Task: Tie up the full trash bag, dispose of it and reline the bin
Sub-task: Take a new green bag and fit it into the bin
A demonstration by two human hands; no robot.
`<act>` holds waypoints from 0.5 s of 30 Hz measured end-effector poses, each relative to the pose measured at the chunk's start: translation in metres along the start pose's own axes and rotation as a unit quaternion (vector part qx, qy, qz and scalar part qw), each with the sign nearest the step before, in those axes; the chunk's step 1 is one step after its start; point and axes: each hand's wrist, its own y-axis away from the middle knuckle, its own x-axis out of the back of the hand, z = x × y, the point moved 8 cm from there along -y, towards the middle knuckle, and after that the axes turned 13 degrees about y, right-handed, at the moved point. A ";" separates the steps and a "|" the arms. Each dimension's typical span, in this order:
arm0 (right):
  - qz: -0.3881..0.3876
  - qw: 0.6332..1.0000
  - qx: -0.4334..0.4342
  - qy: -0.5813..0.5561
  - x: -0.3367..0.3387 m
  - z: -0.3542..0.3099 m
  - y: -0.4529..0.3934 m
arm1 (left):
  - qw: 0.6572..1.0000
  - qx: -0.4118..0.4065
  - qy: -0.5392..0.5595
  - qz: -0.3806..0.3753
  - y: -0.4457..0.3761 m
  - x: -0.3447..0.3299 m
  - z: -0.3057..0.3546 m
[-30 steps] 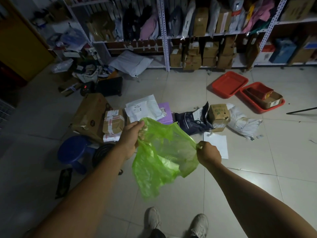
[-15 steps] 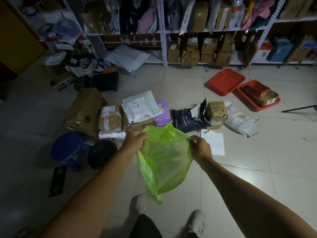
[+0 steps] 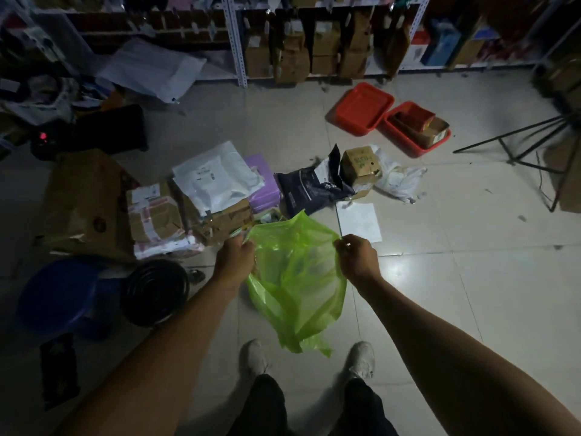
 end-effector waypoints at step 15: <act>0.024 1.000 0.006 0.014 -0.063 0.038 -0.070 | 0.998 0.039 -0.031 0.029 -0.089 -0.030 -0.077</act>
